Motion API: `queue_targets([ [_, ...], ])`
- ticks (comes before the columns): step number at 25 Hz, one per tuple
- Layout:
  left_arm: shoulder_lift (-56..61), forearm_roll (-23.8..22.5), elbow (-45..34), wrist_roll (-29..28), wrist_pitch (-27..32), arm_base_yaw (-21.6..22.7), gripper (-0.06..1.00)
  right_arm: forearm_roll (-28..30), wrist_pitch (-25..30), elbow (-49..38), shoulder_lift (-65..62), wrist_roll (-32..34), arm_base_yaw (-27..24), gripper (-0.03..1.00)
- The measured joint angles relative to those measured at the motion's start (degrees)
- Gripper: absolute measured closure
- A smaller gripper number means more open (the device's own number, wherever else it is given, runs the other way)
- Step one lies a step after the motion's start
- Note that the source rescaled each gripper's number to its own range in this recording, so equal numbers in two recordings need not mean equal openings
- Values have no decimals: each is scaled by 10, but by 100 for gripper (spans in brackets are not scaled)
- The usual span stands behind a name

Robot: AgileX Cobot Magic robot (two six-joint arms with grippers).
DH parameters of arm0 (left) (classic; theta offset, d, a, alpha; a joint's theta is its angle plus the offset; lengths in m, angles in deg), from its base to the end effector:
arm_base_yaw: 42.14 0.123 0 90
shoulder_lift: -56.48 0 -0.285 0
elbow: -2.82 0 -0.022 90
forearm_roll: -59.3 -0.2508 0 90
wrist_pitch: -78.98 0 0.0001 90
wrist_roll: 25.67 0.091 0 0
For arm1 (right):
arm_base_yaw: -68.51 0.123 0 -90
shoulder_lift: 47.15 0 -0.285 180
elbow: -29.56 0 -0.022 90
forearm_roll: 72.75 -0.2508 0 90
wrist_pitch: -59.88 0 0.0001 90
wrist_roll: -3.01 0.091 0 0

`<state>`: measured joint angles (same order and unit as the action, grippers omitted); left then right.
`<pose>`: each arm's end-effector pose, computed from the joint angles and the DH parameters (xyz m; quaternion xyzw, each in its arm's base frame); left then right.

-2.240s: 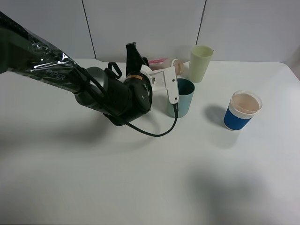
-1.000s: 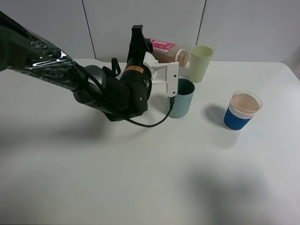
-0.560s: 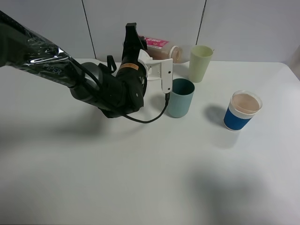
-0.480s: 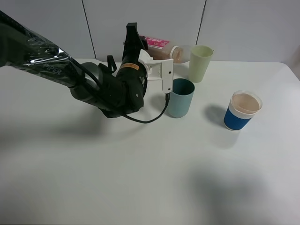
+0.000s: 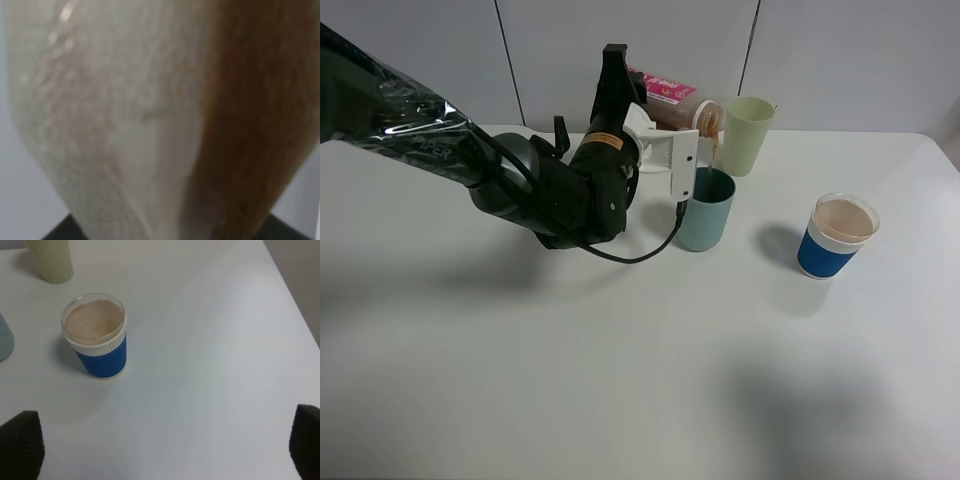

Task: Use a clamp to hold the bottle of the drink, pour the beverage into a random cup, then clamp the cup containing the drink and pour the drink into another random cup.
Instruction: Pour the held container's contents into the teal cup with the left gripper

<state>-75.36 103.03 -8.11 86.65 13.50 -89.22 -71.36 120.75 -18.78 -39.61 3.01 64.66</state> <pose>0.3346 -0.2758 0.1550 0.5057 0.4590 0.4673 0.5615 -0.0062 -0.0015 0.2783 0.0291 0.8509 -0.0297 0.5236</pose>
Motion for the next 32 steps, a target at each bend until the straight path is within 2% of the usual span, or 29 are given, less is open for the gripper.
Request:
queue_targets([
  [19, 0, -10, 0, 41, -9, 0, 94, 0, 0, 0, 0, 0, 0, 3],
  [32, 0, -10, 0, 43, -19, 0, 94, 0, 0, 0, 0, 0, 0, 3],
])
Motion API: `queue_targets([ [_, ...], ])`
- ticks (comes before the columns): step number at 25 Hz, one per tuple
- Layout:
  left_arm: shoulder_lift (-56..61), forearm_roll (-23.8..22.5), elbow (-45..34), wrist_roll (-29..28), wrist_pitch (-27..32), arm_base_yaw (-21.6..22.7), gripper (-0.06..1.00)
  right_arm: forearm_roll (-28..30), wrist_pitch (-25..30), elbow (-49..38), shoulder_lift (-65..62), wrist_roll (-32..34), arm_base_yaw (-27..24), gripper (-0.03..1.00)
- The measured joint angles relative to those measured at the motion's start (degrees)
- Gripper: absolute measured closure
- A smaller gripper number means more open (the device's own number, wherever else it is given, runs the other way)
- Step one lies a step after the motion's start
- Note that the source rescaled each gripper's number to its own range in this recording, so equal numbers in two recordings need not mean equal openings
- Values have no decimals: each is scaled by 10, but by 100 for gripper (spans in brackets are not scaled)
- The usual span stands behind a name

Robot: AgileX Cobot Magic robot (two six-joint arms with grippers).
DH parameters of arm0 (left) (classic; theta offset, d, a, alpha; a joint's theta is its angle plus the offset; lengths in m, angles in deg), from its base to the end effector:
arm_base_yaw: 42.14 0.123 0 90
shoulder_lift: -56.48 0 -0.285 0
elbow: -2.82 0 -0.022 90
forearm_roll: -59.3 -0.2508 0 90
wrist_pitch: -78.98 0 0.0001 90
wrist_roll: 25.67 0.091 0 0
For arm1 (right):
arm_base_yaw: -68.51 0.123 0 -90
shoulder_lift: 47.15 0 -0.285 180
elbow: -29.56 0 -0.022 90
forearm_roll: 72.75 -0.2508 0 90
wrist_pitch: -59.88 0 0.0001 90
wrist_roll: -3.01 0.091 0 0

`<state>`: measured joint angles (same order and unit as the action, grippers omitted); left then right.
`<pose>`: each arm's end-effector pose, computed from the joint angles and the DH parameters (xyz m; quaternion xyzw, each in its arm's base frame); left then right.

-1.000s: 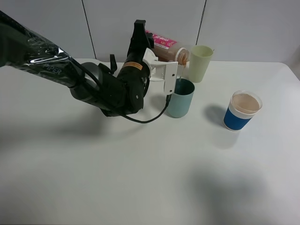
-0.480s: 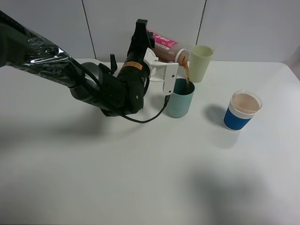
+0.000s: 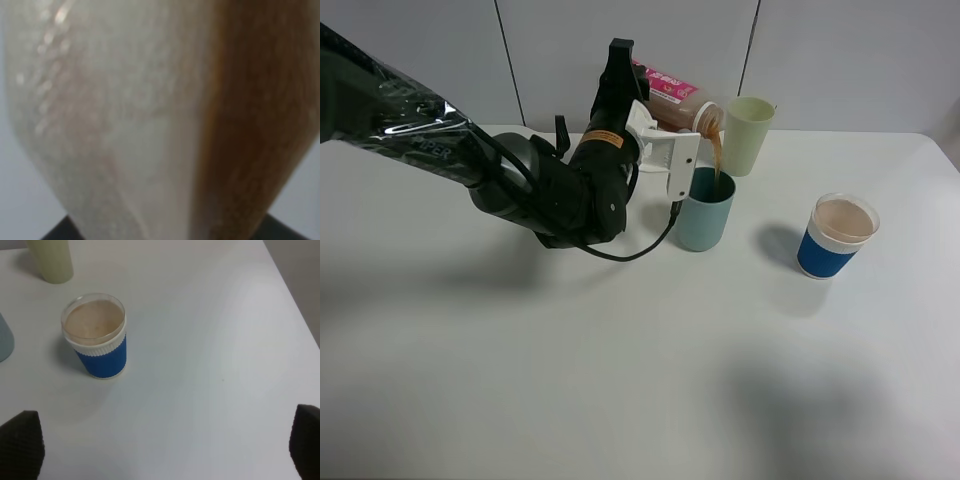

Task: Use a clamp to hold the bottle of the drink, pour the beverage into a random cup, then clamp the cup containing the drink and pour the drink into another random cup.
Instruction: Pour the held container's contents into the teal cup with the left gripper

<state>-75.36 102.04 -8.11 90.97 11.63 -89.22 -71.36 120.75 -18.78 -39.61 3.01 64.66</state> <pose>0.3343 -0.2759 0.1583 0.5140 0.4290 0.4980 0.5511 -0.0062 -0.0015 0.2783 0.0291 0.8509 -0.0297 0.5236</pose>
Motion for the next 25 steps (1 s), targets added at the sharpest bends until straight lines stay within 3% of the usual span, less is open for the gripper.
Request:
queue_targets([
  [25, 0, 0, 0, 28, -11, 1, 94, 0, 0, 0, 0, 0, 0, 3],
])
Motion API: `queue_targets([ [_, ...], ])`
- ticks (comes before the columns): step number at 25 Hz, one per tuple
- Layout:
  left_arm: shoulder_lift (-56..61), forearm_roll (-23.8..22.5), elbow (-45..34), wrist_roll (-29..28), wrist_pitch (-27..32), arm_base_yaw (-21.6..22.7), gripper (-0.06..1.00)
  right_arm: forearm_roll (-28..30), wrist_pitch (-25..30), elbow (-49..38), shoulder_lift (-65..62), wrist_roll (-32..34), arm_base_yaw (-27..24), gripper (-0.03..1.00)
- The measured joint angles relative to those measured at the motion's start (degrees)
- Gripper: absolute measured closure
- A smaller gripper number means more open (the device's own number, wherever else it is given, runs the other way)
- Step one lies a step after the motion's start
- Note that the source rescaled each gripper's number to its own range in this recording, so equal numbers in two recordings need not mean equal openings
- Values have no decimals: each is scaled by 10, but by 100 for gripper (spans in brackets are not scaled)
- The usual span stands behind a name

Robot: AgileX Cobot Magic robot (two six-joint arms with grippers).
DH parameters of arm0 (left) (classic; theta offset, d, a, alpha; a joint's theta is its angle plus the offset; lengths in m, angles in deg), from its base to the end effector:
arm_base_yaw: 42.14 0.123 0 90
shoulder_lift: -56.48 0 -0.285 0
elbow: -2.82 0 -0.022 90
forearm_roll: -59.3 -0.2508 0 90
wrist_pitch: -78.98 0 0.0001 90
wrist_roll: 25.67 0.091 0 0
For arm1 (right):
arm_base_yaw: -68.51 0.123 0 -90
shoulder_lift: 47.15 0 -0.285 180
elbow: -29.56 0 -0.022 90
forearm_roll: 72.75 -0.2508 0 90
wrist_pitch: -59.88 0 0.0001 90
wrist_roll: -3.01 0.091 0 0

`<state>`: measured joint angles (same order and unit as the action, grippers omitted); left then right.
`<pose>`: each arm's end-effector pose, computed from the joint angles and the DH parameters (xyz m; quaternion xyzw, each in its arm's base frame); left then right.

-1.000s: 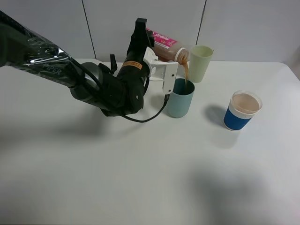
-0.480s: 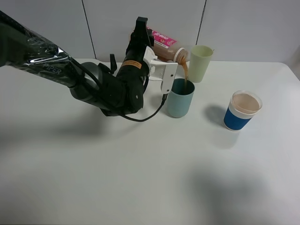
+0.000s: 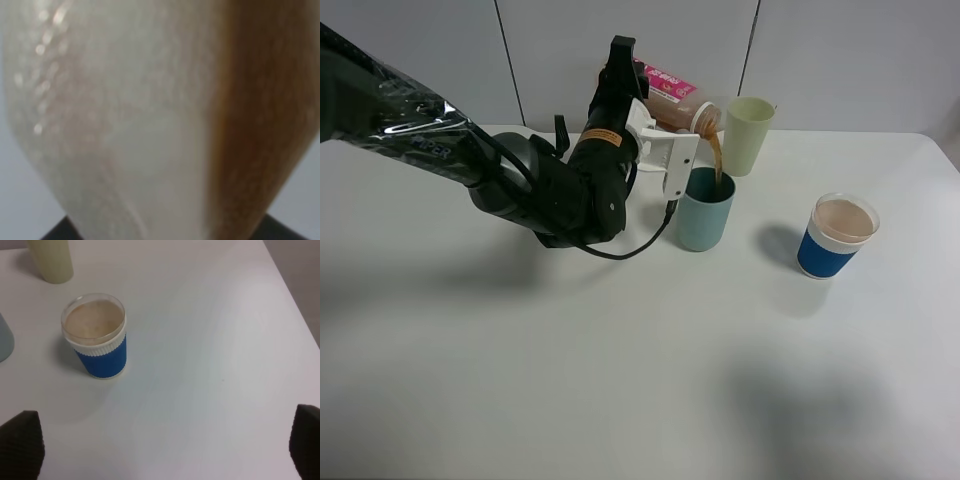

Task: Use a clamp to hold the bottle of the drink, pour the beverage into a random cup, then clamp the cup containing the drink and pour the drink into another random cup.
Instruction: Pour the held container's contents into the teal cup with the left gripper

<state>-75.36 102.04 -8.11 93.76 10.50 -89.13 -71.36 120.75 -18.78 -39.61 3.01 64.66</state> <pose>0.3347 -0.2746 0.1599 0.5169 0.4149 0.5178 0.5409 -0.0062 -0.0015 0.2783 0.0291 0.8509 -0.0297 0.5236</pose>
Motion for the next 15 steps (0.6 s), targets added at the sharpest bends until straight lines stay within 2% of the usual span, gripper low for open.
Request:
queue_targets([
  [10, 0, -2, 0, 1, -3, 0, 94, 0, 0, 0, 0, 0, 0, 3],
  [15, 0, -2, 0, 24, -4, 0, 94, 0, 0, 0, 0, 0, 0, 3],
])
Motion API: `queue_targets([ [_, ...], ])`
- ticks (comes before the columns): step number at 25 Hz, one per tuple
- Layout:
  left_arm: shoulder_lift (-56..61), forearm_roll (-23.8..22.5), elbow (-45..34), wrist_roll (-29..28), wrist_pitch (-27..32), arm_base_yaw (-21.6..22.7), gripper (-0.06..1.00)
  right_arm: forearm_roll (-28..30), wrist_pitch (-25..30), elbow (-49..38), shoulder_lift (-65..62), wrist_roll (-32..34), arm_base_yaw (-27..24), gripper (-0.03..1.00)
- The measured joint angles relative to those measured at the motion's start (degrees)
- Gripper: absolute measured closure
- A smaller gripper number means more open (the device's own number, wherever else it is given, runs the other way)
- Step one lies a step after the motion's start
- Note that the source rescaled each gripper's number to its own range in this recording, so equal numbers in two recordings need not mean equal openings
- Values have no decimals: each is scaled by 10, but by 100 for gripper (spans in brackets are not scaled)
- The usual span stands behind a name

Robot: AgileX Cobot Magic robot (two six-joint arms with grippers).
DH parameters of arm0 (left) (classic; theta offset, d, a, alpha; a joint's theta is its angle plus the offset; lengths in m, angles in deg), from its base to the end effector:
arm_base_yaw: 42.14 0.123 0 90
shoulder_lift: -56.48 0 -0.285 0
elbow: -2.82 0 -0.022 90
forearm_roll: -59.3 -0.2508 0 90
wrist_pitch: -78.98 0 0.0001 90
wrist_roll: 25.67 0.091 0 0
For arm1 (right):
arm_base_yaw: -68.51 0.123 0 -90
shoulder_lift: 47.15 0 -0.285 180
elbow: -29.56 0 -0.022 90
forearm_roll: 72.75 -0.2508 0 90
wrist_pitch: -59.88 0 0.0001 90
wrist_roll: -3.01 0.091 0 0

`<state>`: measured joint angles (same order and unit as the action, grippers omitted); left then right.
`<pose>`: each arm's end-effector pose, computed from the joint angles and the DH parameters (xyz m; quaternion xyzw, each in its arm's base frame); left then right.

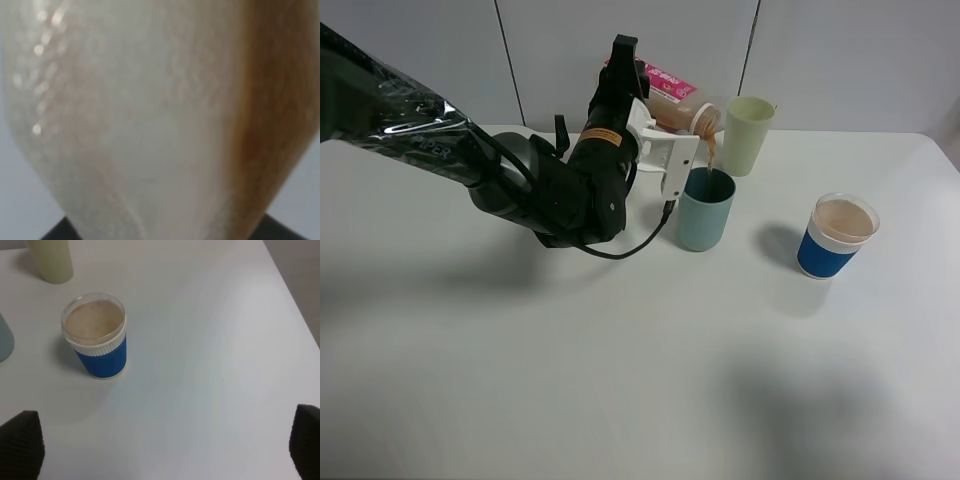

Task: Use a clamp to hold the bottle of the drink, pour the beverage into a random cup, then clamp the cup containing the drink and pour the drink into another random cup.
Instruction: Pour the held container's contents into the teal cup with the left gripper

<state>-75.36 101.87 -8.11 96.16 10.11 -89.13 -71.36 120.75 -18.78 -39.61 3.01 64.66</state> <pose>0.3346 -0.2746 0.1606 0.5234 0.4022 0.5311 0.5313 -0.0062 -0.0015 0.2783 0.0291 0.8509 -0.0297 0.5236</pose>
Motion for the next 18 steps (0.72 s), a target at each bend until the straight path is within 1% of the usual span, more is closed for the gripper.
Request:
queue_targets([
  [8, 0, -4, 0, 16, 0, 0, 94, 0, 0, 0, 0, 0, 0, 3],
  [14, 0, -34, 0, 26, 0, 0, 94, 0, 0, 0, 0, 0, 0, 3],
  [18, 0, -41, 0, 33, 0, 0, 94, 0, 0, 0, 0, 0, 0, 3],
])
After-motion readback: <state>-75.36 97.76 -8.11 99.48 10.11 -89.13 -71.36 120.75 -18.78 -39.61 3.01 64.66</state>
